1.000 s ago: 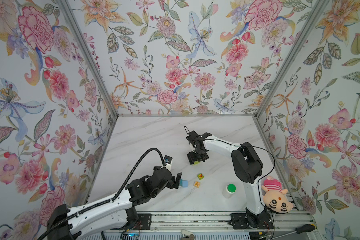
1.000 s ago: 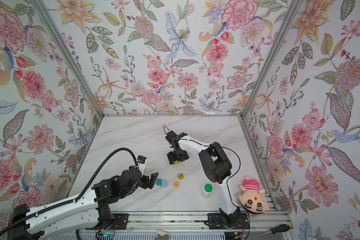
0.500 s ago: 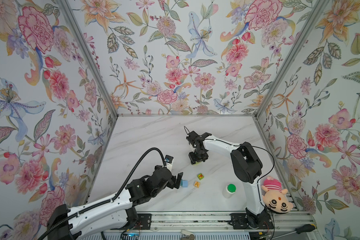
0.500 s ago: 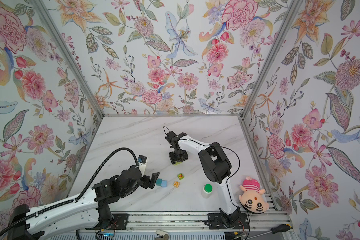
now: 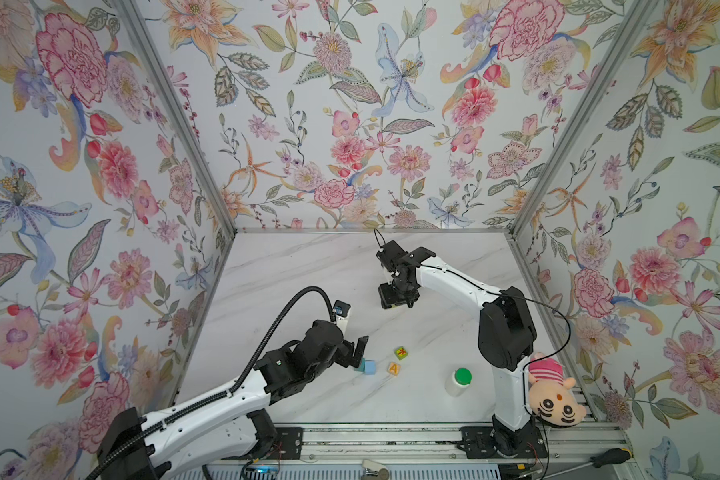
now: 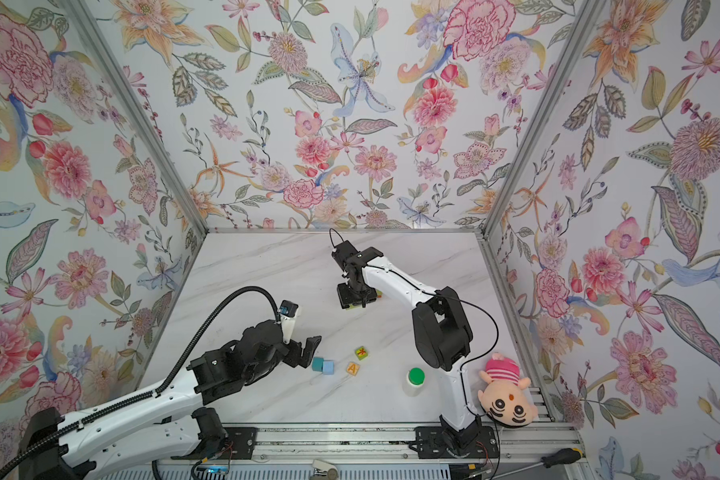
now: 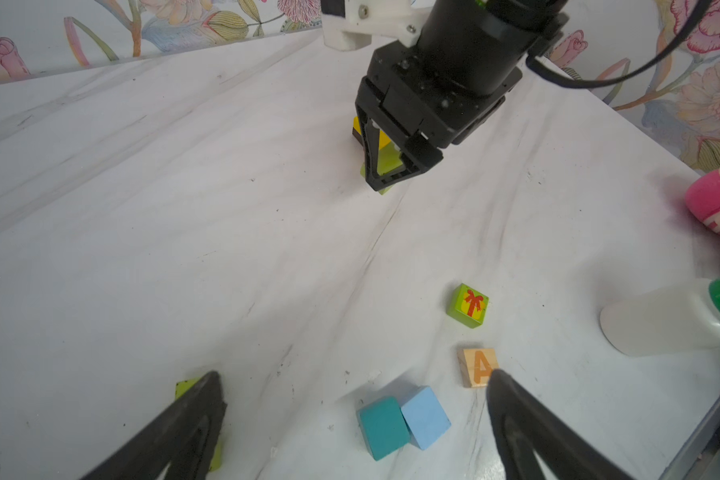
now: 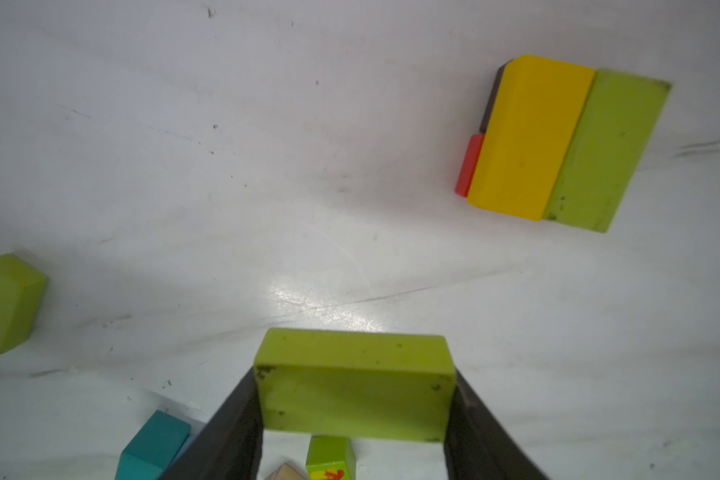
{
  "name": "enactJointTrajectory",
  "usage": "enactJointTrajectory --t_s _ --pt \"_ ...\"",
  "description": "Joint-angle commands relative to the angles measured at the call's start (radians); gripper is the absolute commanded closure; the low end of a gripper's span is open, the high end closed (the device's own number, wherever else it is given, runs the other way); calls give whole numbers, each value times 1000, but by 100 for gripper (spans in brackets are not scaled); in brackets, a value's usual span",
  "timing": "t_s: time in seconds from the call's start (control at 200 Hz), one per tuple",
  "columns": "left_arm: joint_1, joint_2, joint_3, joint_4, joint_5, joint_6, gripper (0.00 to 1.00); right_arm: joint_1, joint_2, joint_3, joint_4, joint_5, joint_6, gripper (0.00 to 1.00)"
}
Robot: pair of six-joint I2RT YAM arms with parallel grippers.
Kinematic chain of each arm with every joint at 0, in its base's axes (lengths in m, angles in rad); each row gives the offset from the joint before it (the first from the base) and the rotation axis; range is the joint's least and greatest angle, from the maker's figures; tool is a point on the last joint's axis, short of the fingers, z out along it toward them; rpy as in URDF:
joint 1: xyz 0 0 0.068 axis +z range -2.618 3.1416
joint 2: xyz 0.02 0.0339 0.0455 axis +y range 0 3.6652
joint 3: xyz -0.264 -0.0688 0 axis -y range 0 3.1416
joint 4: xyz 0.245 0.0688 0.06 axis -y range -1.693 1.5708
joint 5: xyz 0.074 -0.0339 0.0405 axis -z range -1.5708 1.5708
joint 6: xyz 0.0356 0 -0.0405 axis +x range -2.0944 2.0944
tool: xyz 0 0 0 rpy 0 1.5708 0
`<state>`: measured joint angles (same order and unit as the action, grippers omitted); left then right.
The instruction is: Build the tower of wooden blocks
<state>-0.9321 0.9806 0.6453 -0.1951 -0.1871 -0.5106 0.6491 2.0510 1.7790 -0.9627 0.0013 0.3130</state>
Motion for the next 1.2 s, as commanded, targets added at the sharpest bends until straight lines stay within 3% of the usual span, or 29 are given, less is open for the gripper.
enactJointTrajectory --t_s 0.0,0.43,0.811,1.191 --pt "56 103 91 61 67 78 1 -68 0 47 -65 15 -20 52" --pt "85 482 465 19 128 137 1 -198 120 217 -78 -28 -76 53" --pt "151 552 551 -21 176 202 1 -226 233 325 -84 -52 -60 52" --pt "240 535 507 -1 234 223 1 -227 307 408 -119 -43 -55 51"
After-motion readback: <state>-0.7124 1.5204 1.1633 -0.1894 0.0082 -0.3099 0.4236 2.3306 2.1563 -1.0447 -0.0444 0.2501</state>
